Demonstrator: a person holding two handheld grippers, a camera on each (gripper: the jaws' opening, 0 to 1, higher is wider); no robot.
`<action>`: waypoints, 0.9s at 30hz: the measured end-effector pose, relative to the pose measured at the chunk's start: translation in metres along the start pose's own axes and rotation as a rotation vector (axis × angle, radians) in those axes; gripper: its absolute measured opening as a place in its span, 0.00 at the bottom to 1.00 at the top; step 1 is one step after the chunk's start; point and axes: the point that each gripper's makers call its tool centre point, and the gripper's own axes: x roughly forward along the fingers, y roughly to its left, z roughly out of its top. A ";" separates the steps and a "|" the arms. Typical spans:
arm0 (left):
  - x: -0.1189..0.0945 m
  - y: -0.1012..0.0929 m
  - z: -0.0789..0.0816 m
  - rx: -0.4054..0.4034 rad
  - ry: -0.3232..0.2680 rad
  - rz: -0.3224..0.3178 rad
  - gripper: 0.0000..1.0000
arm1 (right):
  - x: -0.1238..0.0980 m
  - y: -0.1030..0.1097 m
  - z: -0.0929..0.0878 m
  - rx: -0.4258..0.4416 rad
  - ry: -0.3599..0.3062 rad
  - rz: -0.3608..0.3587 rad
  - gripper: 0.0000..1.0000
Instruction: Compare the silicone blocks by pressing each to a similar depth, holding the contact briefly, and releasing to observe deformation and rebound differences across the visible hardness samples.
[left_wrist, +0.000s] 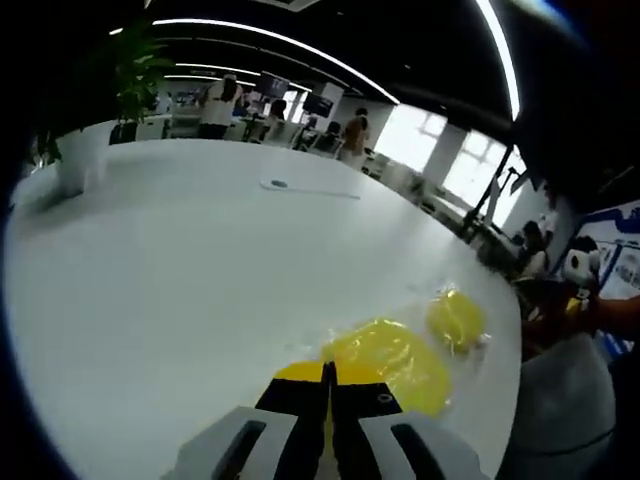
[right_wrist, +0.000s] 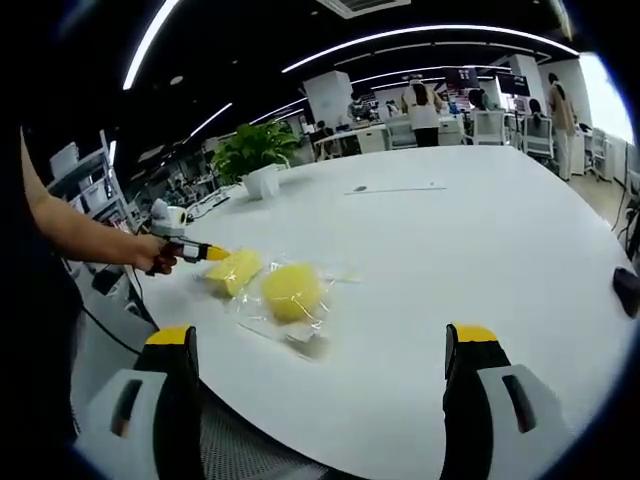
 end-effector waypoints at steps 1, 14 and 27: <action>0.000 0.003 0.000 -0.032 0.004 0.011 0.00 | 0.000 0.000 0.000 -0.001 0.001 0.001 0.96; -0.011 0.027 0.019 -0.117 -0.084 0.114 0.39 | 0.002 -0.003 0.003 -0.006 -0.002 0.005 0.96; -0.041 0.015 0.040 -0.001 -0.100 0.094 0.72 | 0.005 -0.010 0.011 -0.033 0.003 0.014 0.96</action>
